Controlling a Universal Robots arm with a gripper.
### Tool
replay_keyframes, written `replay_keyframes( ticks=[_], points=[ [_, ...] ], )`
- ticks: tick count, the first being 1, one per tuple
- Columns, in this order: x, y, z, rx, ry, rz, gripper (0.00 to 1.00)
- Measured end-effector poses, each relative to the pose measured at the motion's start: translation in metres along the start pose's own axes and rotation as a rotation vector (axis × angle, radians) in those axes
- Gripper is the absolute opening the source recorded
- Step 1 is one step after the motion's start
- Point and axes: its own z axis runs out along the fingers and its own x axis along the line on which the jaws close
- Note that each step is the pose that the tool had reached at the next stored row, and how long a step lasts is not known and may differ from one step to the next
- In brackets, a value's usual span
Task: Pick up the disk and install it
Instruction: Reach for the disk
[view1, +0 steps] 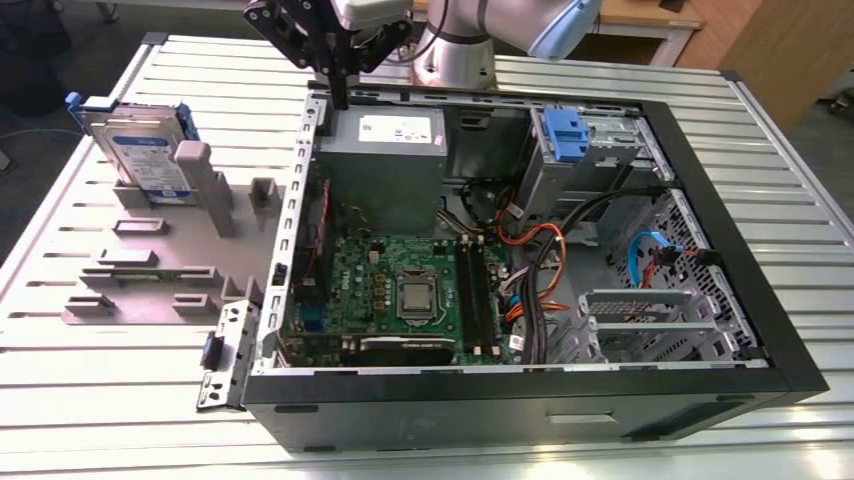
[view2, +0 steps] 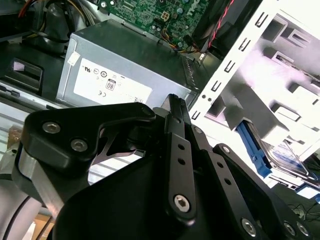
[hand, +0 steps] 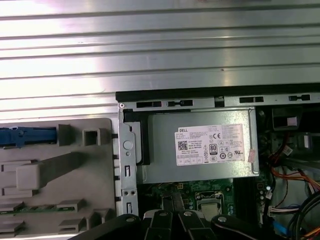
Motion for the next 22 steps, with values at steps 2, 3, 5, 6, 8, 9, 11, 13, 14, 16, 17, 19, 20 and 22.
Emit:
replay_keyframes(
  ticks=[2, 3, 5, 6, 8, 9, 11, 13, 14, 16, 17, 19, 20, 22],
  points=[
    [0.0016, -0.0001, 0.0, 0.0, -0.0001, 0.0, 0.11],
    [0.0018, -0.0001, 0.0, -0.0001, -0.0001, 0.0, 0.11],
    [0.0031, -0.0002, 0.0001, -0.0002, -0.0002, 0.0, 0.11],
    [0.0031, -0.0002, 0.0001, -0.0001, -0.0002, 0.0, 0.11],
    [0.0031, -0.0002, 0.0001, 0.0, -0.0001, 0.0, 0.11],
    [0.0032, -0.0002, 0.0001, 0.0, -0.0002, 0.0, 0.11],
    [0.0035, -0.0002, 0.0001, -0.0001, -0.0002, 0.0, 0.11],
    [0.0045, -0.0004, 0.0001, -0.0001, -0.0002, 0.0, 0.11],
    [0.0051, -0.0004, 0.0001, -0.0001, -0.0002, 0.0, 0.11],
    [0.0071, -0.0005, 0.0, -0.0001, -0.0002, 0.0, 0.11],
    [0.0081, -0.0006, 0.0, -0.0001, -0.0002, 0.0, 0.11],
    [0.0104, -0.0008, 0.0, -0.0001, -0.0002, 0.0, 0.11],
    [0.0115, -0.0009, -0.0001, -0.0001, -0.0002, 0.0, 0.11],
    [0.0142, -0.0011, -0.0001, -0.0001, -0.0002, 0.0, 0.11]
  ],
)
